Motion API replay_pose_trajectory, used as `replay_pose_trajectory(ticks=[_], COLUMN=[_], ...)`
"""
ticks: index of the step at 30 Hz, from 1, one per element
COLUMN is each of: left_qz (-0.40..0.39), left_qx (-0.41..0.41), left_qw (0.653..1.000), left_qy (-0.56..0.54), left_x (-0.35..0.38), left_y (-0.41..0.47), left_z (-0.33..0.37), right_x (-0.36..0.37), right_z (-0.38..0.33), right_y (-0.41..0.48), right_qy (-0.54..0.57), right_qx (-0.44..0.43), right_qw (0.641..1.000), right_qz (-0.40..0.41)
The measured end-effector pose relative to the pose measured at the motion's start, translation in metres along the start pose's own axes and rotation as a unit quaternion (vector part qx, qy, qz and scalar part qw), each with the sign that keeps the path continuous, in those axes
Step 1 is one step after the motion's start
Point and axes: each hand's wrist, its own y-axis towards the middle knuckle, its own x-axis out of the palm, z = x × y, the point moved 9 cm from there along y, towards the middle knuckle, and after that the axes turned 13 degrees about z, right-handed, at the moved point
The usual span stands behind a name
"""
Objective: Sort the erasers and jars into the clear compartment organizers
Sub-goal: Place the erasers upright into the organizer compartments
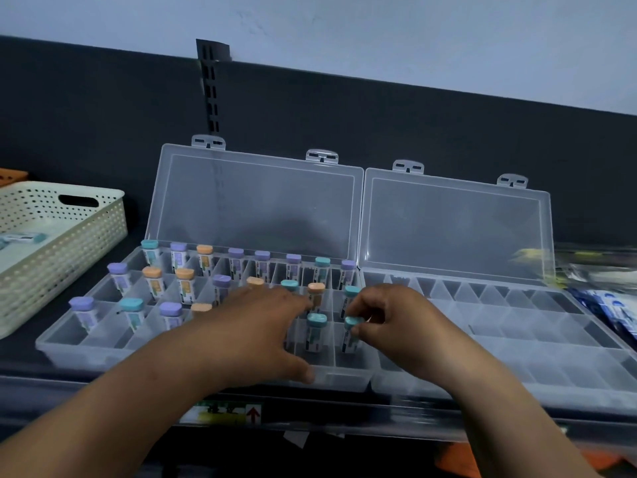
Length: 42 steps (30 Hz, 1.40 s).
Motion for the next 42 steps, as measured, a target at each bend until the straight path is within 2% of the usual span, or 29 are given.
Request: replay_pose_trajectory(ticks=[13,21,30,38,42], left_qz=[0.017,0.110,0.207,0.229,0.215], left_qx=[0.013,-0.012,-0.093,-0.171,-0.191], left_qw=[0.999,0.994,0.972,0.953,0.952], left_qy=[-0.026,-0.025,0.055,0.105,0.106], left_x=[0.001,-0.045,-0.116,-0.157,-0.163], left_y=[0.001,-0.013,-0.060,-0.105,-0.118], left_z=[-0.001,-0.032,-0.145,-0.290,-0.359], right_x=[-0.004,-0.019,0.044,0.131,0.178], right_z=[0.001,-0.059,-0.177,-0.292,-0.342], right_y=[-0.002,0.009,0.045,0.092,0.117], right_qy=[-0.036,-0.042,-0.126,-0.155,-0.153], right_qx=[0.006,-0.109,-0.252,-0.297,-0.295], right_qw=[0.999,0.991,0.959,0.942,0.942], right_qz=[0.001,0.062,0.017,-0.024,-0.038])
